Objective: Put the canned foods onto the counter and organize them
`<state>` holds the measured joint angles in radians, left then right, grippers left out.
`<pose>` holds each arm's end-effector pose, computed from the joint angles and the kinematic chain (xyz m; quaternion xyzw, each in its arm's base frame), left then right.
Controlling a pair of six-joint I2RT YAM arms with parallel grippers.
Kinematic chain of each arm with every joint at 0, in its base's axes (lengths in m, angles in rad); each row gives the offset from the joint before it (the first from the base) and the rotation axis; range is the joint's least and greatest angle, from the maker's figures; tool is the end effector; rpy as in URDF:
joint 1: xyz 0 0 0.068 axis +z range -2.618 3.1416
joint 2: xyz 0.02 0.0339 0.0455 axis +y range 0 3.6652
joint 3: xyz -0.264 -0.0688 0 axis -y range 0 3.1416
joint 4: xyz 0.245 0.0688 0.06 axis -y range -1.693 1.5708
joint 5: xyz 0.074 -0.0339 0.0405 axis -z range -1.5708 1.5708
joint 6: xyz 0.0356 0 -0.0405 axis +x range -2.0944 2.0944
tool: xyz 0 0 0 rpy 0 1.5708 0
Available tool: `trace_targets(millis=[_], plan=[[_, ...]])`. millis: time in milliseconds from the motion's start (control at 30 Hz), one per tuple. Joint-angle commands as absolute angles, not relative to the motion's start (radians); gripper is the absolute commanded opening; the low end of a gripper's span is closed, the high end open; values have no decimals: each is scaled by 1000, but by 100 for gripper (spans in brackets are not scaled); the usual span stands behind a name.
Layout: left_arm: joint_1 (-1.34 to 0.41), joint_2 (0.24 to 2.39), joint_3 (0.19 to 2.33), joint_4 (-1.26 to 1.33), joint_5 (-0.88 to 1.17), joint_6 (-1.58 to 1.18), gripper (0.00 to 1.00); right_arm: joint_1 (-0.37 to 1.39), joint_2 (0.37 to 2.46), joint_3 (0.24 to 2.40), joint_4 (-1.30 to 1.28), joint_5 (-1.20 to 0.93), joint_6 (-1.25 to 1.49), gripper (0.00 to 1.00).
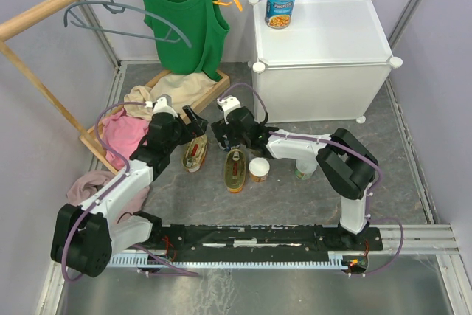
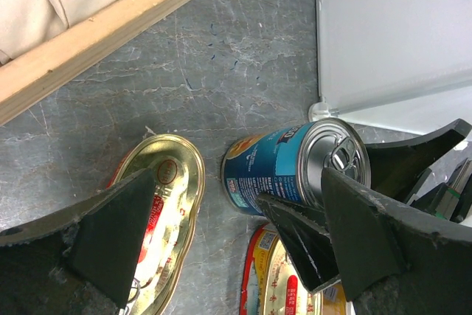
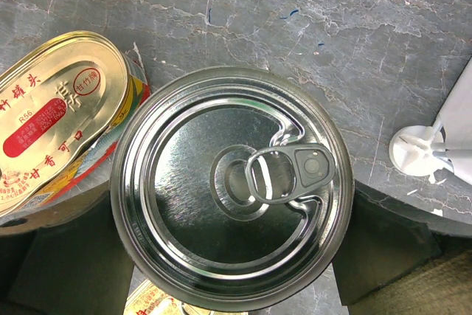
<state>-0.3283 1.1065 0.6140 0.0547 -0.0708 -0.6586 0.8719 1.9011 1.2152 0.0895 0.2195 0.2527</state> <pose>0.2329 -0.0767 0.2402 -0.1574 0.8287 -0.2277 0.4865 0.2782 0.3190 0.1934 -0.2188 0.8522 0.1662 0.4453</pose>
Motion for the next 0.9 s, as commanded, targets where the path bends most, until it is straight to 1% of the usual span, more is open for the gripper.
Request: trace_targets(millis=[0, 67, 867], plan=[[-324, 1079, 606, 94, -60, -692, 99, 866, 1871, 1222, 165, 212, 248, 3], [-324, 1076, 603, 94, -60, -695, 99, 867, 1862, 1228, 160, 215, 239, 1], [-319, 1042, 604, 65, -70, -686, 100, 868, 1821, 1357, 72, 210, 185, 1]])
